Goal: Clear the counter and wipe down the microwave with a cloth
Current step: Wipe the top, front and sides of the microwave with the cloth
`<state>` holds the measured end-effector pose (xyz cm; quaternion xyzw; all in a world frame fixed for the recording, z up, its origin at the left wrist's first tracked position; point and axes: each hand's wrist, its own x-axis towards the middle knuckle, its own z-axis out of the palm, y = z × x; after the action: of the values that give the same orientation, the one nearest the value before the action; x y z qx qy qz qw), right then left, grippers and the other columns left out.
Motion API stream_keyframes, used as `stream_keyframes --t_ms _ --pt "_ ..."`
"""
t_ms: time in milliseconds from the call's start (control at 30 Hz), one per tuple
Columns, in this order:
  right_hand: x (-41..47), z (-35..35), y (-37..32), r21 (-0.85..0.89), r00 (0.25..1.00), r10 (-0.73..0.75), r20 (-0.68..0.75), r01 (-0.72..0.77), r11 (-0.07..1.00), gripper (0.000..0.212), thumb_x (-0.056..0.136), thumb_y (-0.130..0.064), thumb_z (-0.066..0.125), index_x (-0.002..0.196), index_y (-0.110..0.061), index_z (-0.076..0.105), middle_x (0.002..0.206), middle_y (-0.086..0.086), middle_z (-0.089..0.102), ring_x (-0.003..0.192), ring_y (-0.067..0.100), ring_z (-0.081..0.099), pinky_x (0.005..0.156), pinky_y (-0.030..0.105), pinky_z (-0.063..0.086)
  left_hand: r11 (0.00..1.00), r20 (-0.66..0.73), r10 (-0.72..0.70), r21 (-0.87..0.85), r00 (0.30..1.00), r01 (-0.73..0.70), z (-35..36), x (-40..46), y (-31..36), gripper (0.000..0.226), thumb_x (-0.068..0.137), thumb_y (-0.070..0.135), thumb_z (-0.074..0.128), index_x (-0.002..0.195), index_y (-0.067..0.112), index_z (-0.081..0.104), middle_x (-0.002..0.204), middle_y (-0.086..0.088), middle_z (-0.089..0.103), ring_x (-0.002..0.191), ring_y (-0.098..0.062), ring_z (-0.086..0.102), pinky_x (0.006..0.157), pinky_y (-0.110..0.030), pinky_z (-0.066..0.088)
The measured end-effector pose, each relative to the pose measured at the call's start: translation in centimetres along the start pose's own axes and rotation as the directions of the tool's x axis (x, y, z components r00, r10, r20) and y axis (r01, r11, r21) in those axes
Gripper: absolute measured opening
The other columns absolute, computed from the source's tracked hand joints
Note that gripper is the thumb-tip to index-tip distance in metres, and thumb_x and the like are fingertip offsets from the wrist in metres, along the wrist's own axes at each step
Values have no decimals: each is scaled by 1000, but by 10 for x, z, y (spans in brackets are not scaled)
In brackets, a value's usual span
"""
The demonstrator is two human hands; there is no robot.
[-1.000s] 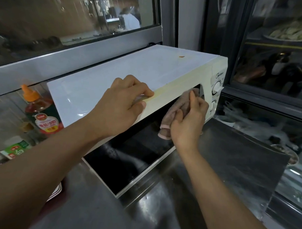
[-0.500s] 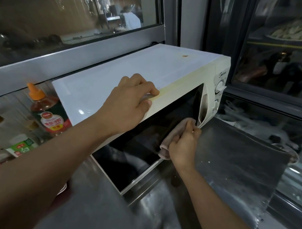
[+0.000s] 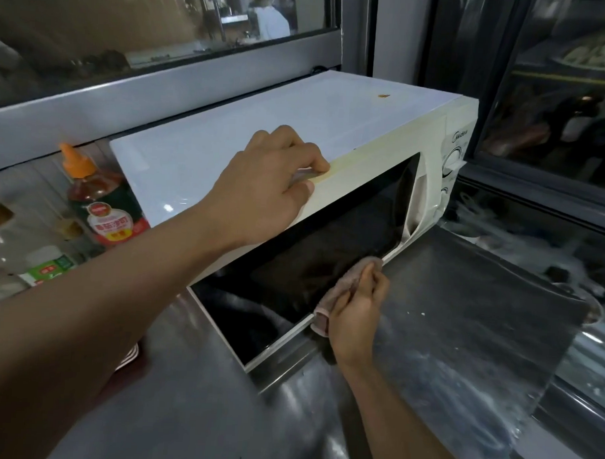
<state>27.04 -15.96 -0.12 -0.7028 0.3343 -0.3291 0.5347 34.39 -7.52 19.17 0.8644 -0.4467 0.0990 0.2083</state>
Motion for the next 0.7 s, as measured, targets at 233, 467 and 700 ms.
stream_keyframes --t_ms 233,467,700 --pt "-8 -15 -47 -160 967 -248 56 254 954 46 82 3 56 127 2 45 123 17 42 104 22 48 82 9 27 1000 0 -7 -1 1000 7 -8 -8 2 42 79 27 44 115 20 65 114 -1 60 105 -22 51 86 -25 36" --pt "-25 1 -84 -53 872 -464 -157 462 885 32 74 9 62 105 5 55 105 17 48 88 12 46 77 5 31 1000 -29 -16 -5 999 16 -30 -56 -17 38 82 21 46 114 15 66 117 1 60 110 -15 49 89 -4 26" --pt "-30 2 4 -212 978 -206 23 206 955 20 81 8 56 100 4 50 108 18 47 87 12 43 78 -6 22 998 -66 60 -33 996 -62 -22 -68 -26 38 88 18 45 120 10 62 123 -8 59 114 -10 39 96 -6 20"
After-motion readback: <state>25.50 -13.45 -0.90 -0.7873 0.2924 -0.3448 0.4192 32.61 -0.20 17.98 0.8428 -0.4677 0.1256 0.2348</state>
